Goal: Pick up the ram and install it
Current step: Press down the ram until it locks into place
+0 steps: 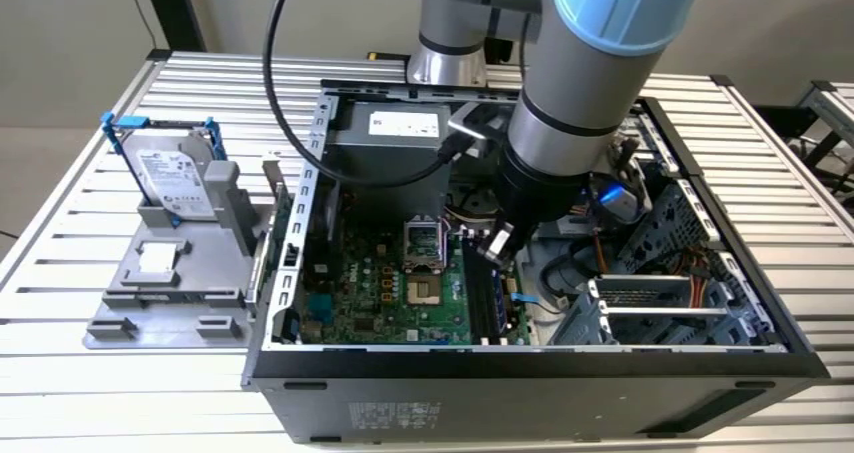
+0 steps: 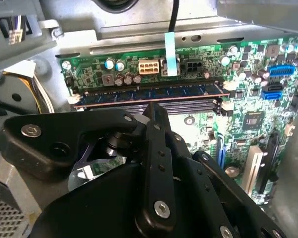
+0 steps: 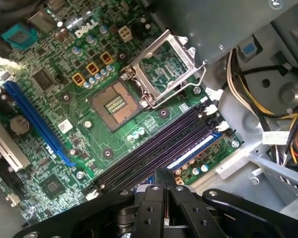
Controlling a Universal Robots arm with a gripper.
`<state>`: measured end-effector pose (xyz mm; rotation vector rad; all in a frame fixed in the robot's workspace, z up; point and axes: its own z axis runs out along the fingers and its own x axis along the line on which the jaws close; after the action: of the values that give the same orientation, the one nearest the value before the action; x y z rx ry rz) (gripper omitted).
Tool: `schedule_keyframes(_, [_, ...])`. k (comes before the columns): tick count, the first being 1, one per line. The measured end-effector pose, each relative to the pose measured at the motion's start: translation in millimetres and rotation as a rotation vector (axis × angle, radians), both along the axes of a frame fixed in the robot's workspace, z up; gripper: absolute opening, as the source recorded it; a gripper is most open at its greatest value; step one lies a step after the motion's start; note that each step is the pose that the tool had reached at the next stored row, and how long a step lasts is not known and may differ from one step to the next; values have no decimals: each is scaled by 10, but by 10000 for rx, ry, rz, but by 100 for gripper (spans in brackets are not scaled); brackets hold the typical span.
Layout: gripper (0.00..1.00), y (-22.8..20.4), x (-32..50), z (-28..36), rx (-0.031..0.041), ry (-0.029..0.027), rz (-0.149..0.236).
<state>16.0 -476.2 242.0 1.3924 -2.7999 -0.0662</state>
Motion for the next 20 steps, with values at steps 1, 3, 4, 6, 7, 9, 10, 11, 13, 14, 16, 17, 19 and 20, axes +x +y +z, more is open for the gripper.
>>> schedule_keyframes(1, [0,0,1,0,0,0,83])
schedule_keyframes(3, [0,0,3,0,-1,0,220])
schedule_keyframes(4, [0,0,5,0,-1,0,295])
schedule_keyframes(6, [0,0,6,0,0,0,441])
schedule_keyframes(7, [0,0,7,0,0,0,491])
schedule_keyframes(9, [0,0,8,0,-3,0,541])
schedule_keyframes(10, [0,0,8,0,-4,0,560])
schedule_keyframes(11, [0,0,9,0,-6,0,577])
schedule_keyframes(13, [0,0,9,0,-9,0,613])
schedule_keyframes(14, [0,0,9,0,-10,1,628])
schedule_keyframes(16, [0,0,9,0,-12,1,661])
schedule_keyframes(17, [0,0,10,0,-13,1,677])
schedule_keyframes(19, [0,0,10,0,-15,0,704])
schedule_keyframes(20, [0,0,10,0,-16,1,720])
